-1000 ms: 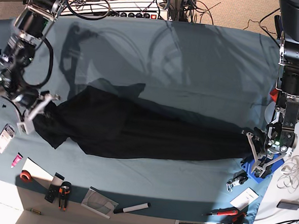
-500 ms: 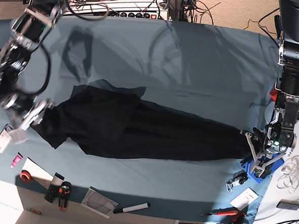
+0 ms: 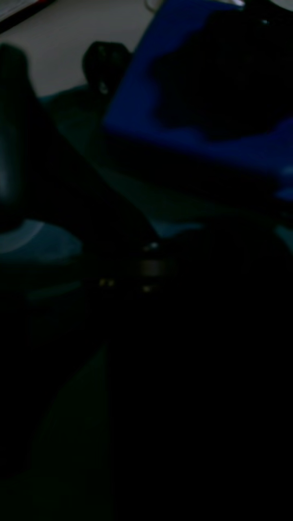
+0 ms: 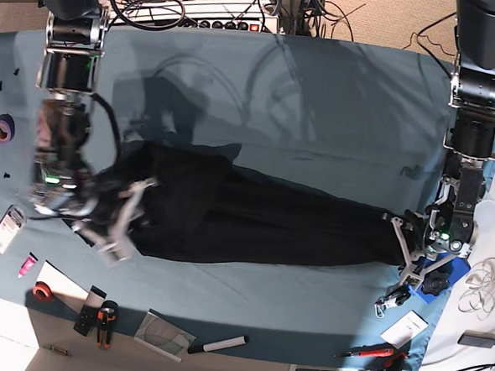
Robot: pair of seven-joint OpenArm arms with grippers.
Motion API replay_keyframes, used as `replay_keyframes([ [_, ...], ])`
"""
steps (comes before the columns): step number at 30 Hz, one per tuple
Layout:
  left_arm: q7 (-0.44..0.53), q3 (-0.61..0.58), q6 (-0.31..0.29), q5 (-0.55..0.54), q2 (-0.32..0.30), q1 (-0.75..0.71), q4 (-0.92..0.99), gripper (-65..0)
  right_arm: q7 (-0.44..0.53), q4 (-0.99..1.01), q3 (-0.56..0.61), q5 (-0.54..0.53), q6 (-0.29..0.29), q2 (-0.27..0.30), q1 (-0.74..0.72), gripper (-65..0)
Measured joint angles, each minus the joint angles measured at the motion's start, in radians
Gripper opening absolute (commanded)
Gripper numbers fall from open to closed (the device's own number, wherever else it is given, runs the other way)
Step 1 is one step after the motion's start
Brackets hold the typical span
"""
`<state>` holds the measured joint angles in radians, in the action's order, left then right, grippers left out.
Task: Layout the t-shirt on the table in an organized manner, then fold the t-shirt properly
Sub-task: 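Pull the shirt ends apart with both grippers into a long strip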
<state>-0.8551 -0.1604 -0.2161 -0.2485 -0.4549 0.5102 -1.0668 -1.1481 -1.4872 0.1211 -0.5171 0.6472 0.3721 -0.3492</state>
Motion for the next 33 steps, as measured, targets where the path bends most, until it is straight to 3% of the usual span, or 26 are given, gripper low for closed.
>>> replay_keyframes([
  [6, 0.003, 0.0, 0.0, 0.0, 0.0, 0.0, 0.0, -65.0, 0.158, 0.097, 0.156, 0.133, -0.011, -0.016, 0.0, -45.9],
  [9, 0.002, 0.0, 0.0, 0.0, 0.001, 0.0, 0.0, -65.0, 0.151, 0.107, 0.18, 0.179, -0.019, -0.041, 0.0, -57.6],
  [10, 0.002, 0.0, -0.001, 0.0, 0.001, 0.0, 0.0, -65.0, 0.151, 0.107, 0.18, 0.185, -0.043, -0.052, 0.0, -63.5],
  [11, 0.002, 0.0, -0.018, 0.002, 0.0, 0.0, 0.0, -65.0, 0.15, 0.104, 0.18, 0.207, -0.082, -0.062, 0.0, -65.0],
  [17, 0.002, 0.0, -0.02, 0.001, 0.001, 0.0, 0.0, -65.0, 0.107, -0.057, 0.163, 0.265, -0.187, -0.063, 0.003, -65.0],
  [24, -0.029, 0.0, -0.02, 0.0, 0.003, 0.0, 0.0, -65.0, 0.075, -0.223, -0.07, 0.253, -0.2, -0.069, 0.016, -65.0],
  [29, -0.056, 0.0, -0.019, -0.017, 0.003, 0.0, 0.0, -65.0, 0.055, -0.222, -0.327, 0.136, -0.202, -0.072, 0.048, -65.0],
  [33, -0.139, 0.0, -0.02, -0.116, 0.003, 0.0, 0.0, -65.0, 0.027, -0.224, -0.488, 0.024, -0.15, -0.071, 0.102, -65.0],
])
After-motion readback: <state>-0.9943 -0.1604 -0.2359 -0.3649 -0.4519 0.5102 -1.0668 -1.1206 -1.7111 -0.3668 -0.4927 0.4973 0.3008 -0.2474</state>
